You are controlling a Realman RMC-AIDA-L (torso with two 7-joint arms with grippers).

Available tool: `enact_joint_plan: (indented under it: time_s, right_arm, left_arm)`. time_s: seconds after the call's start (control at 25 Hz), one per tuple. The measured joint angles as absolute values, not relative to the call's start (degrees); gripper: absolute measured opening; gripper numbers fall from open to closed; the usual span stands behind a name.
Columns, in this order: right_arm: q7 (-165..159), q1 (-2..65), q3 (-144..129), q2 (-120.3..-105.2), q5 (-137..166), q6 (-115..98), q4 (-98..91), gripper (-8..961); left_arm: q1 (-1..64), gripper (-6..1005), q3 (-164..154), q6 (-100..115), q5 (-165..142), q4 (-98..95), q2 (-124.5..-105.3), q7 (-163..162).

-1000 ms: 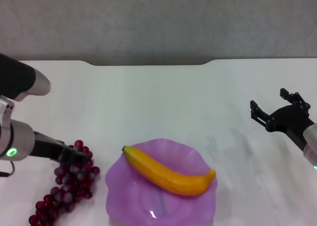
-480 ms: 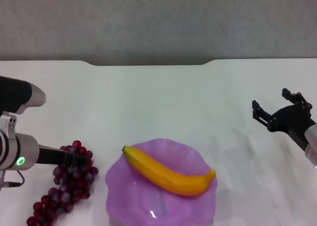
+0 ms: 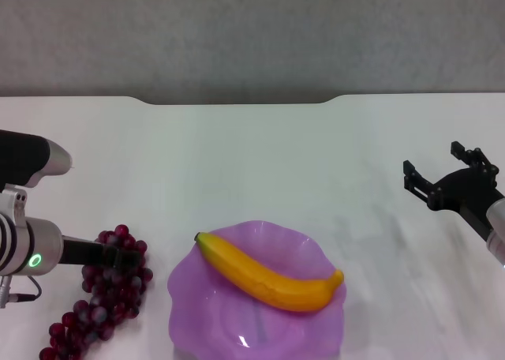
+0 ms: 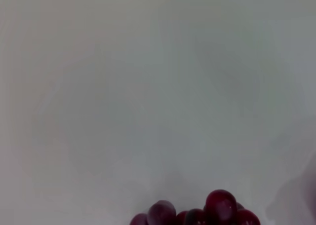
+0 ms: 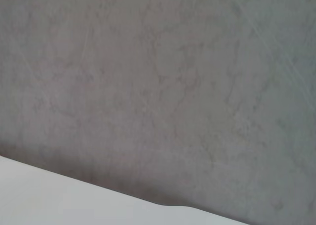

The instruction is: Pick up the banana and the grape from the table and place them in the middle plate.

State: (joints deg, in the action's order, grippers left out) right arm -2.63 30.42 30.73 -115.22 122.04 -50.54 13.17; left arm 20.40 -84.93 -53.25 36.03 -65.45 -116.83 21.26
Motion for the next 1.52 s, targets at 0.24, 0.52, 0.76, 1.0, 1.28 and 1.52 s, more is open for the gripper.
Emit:
enact_joint_plan:
  time_s: [0.24,0.52,0.76,1.0,1.28,1.52]
  right_arm:
    - [-2.6,30.4,30.7,-115.22,122.1,-50.5,13.2,891]
    - [-2.6,30.3,30.7,-115.22,122.1,-50.7,13.2,891]
    - [-2.6,30.1,30.8,-115.22,122.0,-50.8,13.2,892]
    - [-2.6,30.1,30.8,-115.22,122.0,-50.9,13.2,892]
    - [-2.6,30.0,30.6,-115.22,122.0,-51.0,13.2,892]
    - [-2.6,30.0,30.8,-115.22,122.1,-51.0,13.2,892]
  left_arm:
    - [20.7,697,-84.8,-51.9,36.1,-64.2,-116.81,21.4]
    - [22.2,594,-84.8,-51.2,36.1,-61.3,-116.75,21.5]
    - [21.9,519,-84.9,-50.2,36.1,-61.3,-116.75,21.7]
    - [21.1,493,-84.8,-48.9,37.7,-61.6,-116.71,23.0]
    - [19.9,412,-84.5,-47.5,39.8,-61.9,-116.62,25.4]
    - [19.5,360,-84.5,-46.9,39.8,-62.1,-116.6,25.7]
